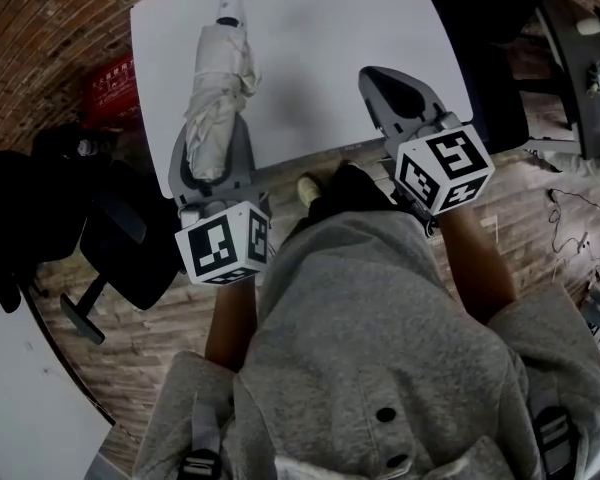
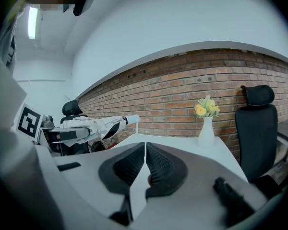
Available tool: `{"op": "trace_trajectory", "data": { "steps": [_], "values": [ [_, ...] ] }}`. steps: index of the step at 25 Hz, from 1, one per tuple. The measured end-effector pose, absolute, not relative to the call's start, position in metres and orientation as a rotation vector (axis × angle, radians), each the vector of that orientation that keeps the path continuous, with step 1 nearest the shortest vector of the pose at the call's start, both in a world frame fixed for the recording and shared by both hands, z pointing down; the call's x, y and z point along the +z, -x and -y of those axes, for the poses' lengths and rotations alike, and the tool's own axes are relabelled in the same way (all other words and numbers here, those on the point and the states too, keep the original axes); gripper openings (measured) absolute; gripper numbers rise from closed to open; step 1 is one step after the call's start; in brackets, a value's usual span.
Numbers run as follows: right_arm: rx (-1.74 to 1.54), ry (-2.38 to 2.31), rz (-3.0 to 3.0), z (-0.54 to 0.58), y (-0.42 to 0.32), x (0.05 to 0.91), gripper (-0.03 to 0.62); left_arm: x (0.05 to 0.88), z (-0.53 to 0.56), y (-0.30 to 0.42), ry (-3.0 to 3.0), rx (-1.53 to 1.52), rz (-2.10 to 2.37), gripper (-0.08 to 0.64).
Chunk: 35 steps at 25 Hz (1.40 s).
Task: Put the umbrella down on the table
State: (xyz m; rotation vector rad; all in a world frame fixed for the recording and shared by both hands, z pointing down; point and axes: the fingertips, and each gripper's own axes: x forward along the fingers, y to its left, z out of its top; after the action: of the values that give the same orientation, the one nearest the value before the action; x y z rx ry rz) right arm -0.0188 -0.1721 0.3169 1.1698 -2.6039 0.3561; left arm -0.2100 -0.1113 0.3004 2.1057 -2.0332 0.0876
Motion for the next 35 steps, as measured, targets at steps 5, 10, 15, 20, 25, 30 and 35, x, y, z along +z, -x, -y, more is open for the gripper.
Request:
{"op": "trace_trajectory", "data": {
  "steps": [5, 10, 15, 20, 25, 30, 35],
  "values": [
    [0.35, -1.173, 2.598, 0.166, 0.019, 0.317, 0.028, 0.305, 0.104, 0.212, -2.098, 0.102, 2.027, 0.236],
    [0.357, -1.177, 2.596, 0.166, 0.019, 0.318, 0.028, 0.308, 0.1, 0.216, -2.084, 0.095, 2.038, 0.236],
    [0.35, -1.173, 2.597, 0.17, 0.02, 0.32, 0.028, 0.315, 0.101, 0.219, -2.065, 0.1, 2.046, 0.236],
    [0.35, -1.163, 2.601, 0.18, 0.02, 0.323, 0.028, 0.322, 0.109, 0.218, -2.052, 0.111, 2.051, 0.236],
    [0.357, -1.155, 2.602, 0.189, 0.019, 0.326, 0.028, 0.329, 0.118, 0.217, -2.031, 0.107, 2.04, 0.236],
    [0.362, -1.137, 2.601, 0.193, 0.015, 0.329, 0.028, 0.332, 0.122, 0.21, -2.024, 0.102, 2.034, 0.236],
    [0.368, -1.124, 2.597, 0.192, 0.011, 0.334, 0.028, 0.339, 0.123, 0.207, -2.017, 0.117, 2.036, 0.236]
  ]
}}
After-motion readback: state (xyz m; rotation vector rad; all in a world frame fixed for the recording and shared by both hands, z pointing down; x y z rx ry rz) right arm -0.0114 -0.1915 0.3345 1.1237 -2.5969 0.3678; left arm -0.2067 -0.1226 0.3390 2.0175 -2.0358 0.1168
